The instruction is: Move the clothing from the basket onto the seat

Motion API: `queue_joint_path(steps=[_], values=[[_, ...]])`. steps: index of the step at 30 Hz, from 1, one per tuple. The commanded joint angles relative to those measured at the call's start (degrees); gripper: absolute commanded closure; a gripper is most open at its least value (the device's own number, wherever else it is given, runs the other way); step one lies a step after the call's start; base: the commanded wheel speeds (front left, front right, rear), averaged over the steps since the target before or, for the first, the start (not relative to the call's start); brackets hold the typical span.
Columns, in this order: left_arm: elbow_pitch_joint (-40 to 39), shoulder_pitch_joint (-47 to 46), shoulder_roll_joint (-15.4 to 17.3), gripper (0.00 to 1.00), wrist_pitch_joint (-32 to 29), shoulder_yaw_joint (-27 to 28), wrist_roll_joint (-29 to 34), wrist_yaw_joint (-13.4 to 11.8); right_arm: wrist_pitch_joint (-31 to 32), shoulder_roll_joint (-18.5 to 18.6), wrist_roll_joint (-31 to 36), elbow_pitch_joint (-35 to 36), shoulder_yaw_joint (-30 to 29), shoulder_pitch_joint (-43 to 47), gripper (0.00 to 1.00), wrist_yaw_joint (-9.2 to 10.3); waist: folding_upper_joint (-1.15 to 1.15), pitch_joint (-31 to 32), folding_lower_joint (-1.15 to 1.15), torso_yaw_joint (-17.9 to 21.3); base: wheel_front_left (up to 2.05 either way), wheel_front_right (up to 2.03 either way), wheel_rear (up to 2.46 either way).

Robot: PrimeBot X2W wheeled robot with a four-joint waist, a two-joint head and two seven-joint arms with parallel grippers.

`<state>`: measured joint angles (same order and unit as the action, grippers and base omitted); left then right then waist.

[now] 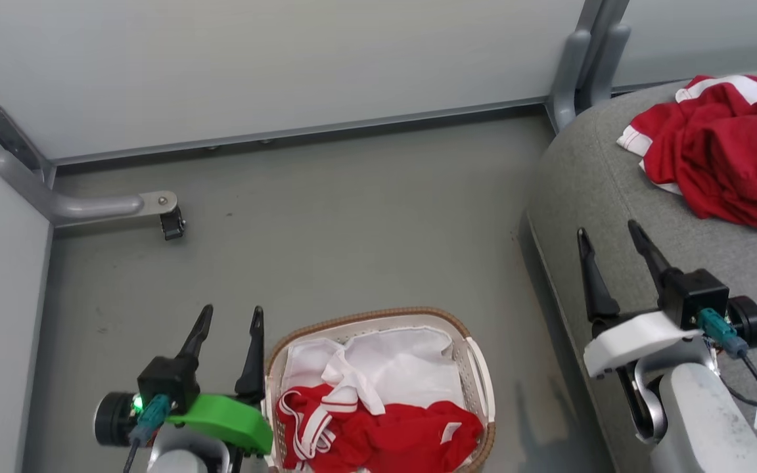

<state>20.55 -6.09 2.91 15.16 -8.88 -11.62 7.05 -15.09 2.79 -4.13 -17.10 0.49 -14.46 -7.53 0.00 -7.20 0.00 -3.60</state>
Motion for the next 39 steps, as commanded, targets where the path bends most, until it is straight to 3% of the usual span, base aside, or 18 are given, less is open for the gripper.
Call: queue_joint_path(steps=[1,9,25,39], values=[[1.06,-2.77,0.32,0.0,-0.03,-0.73,0.71,0.27,-0.11,0.21,0.71,0.59,-0.28,-1.91,0.0,0.08,0.0,-4.57,0.0,0.9,0.0,0.0,0.0],[9.8,-12.46,1.48,0.0,-0.02,-6.63,3.64,0.45,-0.11,0.21,1.54,2.61,-0.18,-7.75,0.0,0.08,0.0,-14.38,0.0,3.56,0.0,0.0,0.0],[32.67,-28.23,2.7,0.0,-2.8,-21.56,3.24,0.47,-0.11,0.18,-0.94,5.89,1.18,-13.95,0.0,0.08,0.0,-30.47,0.0,8.4,0.0,0.0,0.0],[44.01,-36.04,3.49,0.0,-5.29,-27.23,-1.09,0.47,-0.11,0.18,-3.03,8.02,2.27,-19.34,0.0,0.08,0.0,-39.46,0.0,10.6,0.0,0.0,0.0]])
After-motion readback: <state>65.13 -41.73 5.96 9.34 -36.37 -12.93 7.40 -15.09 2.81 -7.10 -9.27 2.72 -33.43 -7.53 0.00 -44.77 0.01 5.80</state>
